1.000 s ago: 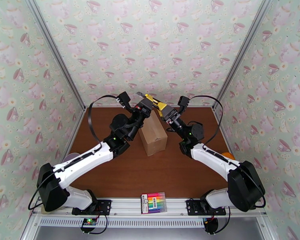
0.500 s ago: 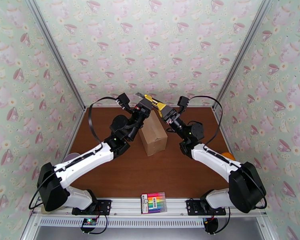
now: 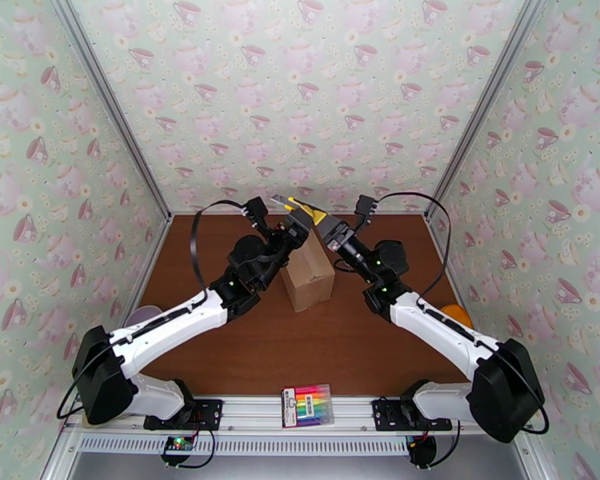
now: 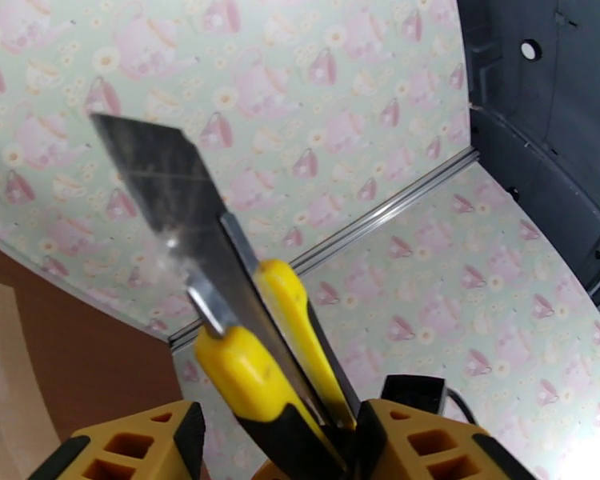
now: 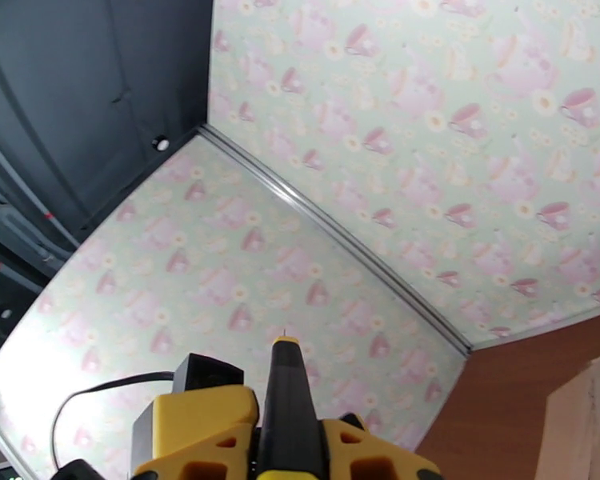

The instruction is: Unpack the express box

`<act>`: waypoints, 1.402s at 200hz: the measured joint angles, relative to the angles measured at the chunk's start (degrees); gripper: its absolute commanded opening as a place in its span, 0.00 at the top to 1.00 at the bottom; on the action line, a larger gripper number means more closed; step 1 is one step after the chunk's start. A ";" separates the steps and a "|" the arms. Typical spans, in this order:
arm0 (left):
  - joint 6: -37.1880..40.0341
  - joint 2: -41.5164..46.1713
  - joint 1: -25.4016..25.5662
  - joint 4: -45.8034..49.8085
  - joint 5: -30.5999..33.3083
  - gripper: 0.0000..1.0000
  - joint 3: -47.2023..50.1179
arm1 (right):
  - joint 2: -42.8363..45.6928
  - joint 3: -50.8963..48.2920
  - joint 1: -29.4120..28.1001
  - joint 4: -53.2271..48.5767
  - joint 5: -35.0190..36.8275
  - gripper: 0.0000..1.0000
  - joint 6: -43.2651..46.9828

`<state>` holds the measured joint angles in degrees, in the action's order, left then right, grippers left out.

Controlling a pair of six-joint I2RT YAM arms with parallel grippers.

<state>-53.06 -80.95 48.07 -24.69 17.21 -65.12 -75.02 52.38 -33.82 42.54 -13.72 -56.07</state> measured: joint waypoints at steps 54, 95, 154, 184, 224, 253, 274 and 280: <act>0.13 4.52 -0.07 6.67 -1.46 0.40 4.94 | 0.39 0.20 -1.38 -8.11 6.58 1.00 4.98; 0.70 7.15 -0.09 13.03 -2.43 0.40 6.95 | 0.37 1.07 -1.44 -11.02 10.34 1.00 6.01; 1.60 13.46 -0.35 20.44 -2.25 0.39 11.15 | 0.39 2.14 -1.44 -14.56 13.62 1.00 8.31; 2.73 15.69 -3.15 25.46 -2.19 0.39 11.02 | 1.31 2.64 -1.44 -18.43 16.22 1.00 11.30; 4.74 14.58 -11.61 31.61 -3.74 0.40 8.09 | 4.55 3.61 -1.42 -25.03 19.80 1.00 16.63; 7.41 7.98 -19.30 33.44 -8.02 0.40 0.09 | 5.64 5.88 -0.59 -30.53 20.61 1.00 20.00; 9.79 -0.55 -23.10 33.59 -12.55 0.40 -7.82 | 5.77 6.54 0.83 -33.68 20.37 1.00 21.27; 10.27 -3.08 -23.80 33.35 -13.92 0.41 -9.94 | 5.77 6.54 1.11 -34.58 20.33 1.00 21.53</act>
<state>-42.78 -84.03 24.27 8.67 3.29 -75.07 -69.25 58.92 -32.71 7.97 6.61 -34.54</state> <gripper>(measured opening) 0.604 0.207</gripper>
